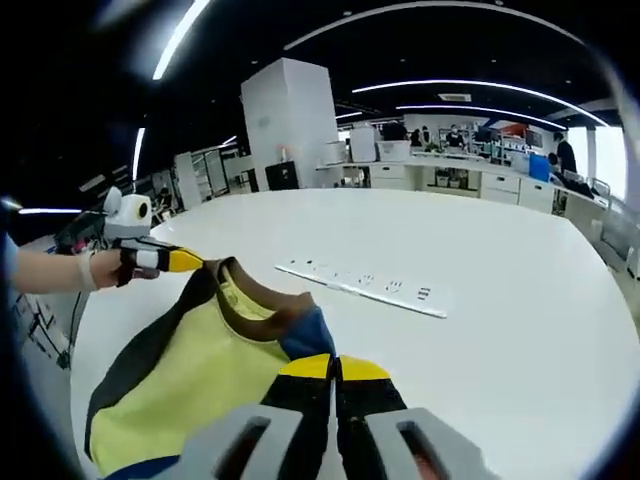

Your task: Fold the garment on the visible template until the final outline fits inside the template.

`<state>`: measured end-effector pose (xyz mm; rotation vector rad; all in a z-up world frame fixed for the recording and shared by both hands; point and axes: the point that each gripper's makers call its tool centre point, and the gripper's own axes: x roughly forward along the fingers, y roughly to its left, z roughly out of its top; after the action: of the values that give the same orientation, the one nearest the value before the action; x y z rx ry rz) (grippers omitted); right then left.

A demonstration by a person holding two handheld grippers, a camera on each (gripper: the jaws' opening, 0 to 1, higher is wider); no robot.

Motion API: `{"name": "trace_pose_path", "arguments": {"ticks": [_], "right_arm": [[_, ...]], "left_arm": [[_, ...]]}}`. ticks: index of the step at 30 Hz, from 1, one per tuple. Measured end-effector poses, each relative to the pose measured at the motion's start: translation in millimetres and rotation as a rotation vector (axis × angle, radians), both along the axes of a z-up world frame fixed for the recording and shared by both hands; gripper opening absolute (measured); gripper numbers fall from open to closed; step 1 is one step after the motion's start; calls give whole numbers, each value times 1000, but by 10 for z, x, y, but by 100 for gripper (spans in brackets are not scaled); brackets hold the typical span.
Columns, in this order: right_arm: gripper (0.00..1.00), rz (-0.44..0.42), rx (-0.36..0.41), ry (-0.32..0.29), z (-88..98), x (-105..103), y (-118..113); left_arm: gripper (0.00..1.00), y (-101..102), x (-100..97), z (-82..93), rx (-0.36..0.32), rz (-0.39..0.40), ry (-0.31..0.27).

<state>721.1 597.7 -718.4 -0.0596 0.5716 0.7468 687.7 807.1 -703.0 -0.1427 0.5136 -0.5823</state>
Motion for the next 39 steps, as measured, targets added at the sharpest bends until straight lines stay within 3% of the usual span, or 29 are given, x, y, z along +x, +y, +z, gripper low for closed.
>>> {"name": "trace_pose_path", "arguments": {"ticks": [7, 11, 21, 26, 29, 31, 34, 39], "right_arm": [[0, -4, -44, 36, -269, 29, 12], [0, -19, -49, 51, -345, 6, 27], [0, -17, -61, 80, -460, -65, 72], [0, -19, -49, 98, -478, -80, 82], [3, -11, -57, 78, -462, -86, 86], [12, -5, -65, 70, -454, -99, 86], [16, 5, -37, 86, -423, -134, 95], [42, 34, -14, 72, -370, -192, 121]], "left_arm": [[0, -19, 30, -200, 15, 20, 22], [0, 29, 50, -315, 13, 41, 57], [0, 92, 188, -477, 39, 33, 72], [0, 88, 208, -503, 73, 14, 49], [0, 90, 246, -480, 102, -1, 13], [6, 74, 258, -440, 93, -13, 1], [13, 33, 240, -376, 74, -38, -9], [44, -25, 204, -336, 86, -76, -21]]}}
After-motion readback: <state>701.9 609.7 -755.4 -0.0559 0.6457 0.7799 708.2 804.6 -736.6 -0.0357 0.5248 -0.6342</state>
